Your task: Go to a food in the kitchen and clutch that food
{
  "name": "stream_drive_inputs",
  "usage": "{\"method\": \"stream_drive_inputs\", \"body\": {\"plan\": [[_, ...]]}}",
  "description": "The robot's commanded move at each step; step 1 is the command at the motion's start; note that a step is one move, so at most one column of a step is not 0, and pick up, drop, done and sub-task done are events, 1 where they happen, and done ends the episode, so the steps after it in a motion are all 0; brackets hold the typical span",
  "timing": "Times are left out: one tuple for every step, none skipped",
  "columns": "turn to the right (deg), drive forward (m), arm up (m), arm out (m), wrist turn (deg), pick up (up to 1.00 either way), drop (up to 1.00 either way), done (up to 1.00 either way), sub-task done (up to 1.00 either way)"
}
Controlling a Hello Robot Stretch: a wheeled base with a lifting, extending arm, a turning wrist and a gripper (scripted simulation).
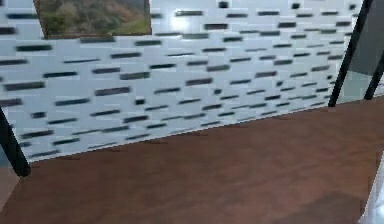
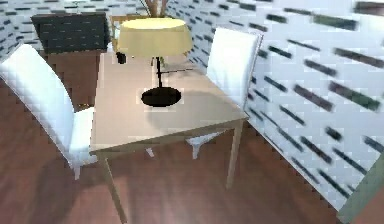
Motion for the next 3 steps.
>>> {"method": "stream_drive_inputs", "body": {"plan": [[15.0, 0.0, 0.0, 0.0, 0.0, 0.0, 0.0, 0.0, 0.0], [0.0, 0.5, 0.0, 0.0, 0.0, 0.0, 0.0, 0.0, 0.0], [9.0, 0.0, 0.0, 0.0, 0.0, 0.0, 0.0, 0.0, 0.0]]}}
